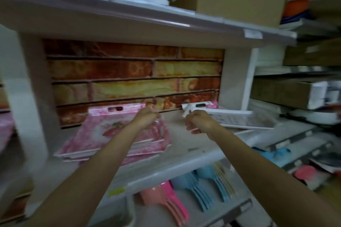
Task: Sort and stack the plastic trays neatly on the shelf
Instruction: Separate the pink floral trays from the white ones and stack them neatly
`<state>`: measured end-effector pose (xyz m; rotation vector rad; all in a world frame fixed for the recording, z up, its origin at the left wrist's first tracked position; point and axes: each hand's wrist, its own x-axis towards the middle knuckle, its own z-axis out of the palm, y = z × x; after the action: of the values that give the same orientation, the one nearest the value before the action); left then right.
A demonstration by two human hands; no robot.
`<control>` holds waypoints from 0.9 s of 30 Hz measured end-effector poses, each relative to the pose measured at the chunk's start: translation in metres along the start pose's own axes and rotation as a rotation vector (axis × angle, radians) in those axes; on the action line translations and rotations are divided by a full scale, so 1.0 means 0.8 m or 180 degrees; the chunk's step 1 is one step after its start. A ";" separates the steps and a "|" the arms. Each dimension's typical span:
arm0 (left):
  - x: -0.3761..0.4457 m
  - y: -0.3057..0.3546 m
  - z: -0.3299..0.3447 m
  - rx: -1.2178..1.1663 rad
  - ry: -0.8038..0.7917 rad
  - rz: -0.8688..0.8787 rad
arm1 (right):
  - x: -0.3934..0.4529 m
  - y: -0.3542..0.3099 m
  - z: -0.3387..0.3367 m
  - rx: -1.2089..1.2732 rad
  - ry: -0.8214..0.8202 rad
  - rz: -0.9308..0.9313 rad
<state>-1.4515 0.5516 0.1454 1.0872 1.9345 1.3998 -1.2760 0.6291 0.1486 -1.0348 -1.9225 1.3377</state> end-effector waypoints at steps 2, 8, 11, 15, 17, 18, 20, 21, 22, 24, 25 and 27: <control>0.011 0.008 0.044 0.0023 -0.0117 0.0004 | 0.002 0.017 -0.037 0.0013 0.0110 0.0060; 0.037 0.030 0.153 0.0006 -0.0403 -0.0088 | 0.007 0.059 -0.123 -0.0058 0.0330 0.0169; 0.053 0.039 0.192 0.0081 -0.0595 -0.0045 | 0.020 0.076 -0.155 -0.0084 0.0422 0.0235; 0.085 0.048 0.239 0.0184 -0.0936 -0.0142 | 0.045 0.096 -0.190 -0.0092 0.0547 0.0323; 0.098 0.044 0.262 0.0153 -0.1107 -0.0197 | 0.063 0.105 -0.206 -0.0149 0.0604 0.0341; 0.108 0.040 0.273 0.0133 -0.1141 -0.0227 | 0.073 0.108 -0.213 -0.0176 0.0623 0.0363; 0.129 0.034 0.289 0.0032 -0.1188 -0.0382 | 0.097 0.110 -0.227 -0.0233 0.0609 0.0411; 0.138 0.033 0.295 -0.0045 -0.1222 -0.0508 | 0.109 0.110 -0.234 -0.0283 0.0578 0.0423; 0.150 0.031 0.301 -0.0097 -0.1263 -0.0641 | 0.122 0.108 -0.240 -0.0332 0.0557 0.0420; 0.168 0.031 0.306 -0.0196 -0.1337 -0.0870 | 0.150 0.105 -0.250 -0.0397 0.0535 0.0402; 0.175 0.032 0.309 -0.0275 -0.1357 -0.0983 | 0.162 0.105 -0.253 -0.0411 0.0503 0.0404; 0.188 0.031 0.313 -0.0435 -0.1375 -0.1160 | 0.185 0.105 -0.255 -0.0415 0.0406 0.0440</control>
<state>-1.3317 0.8137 0.0918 0.8361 1.5979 0.9864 -1.1696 0.8724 0.1414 -1.3061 -1.8919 1.2005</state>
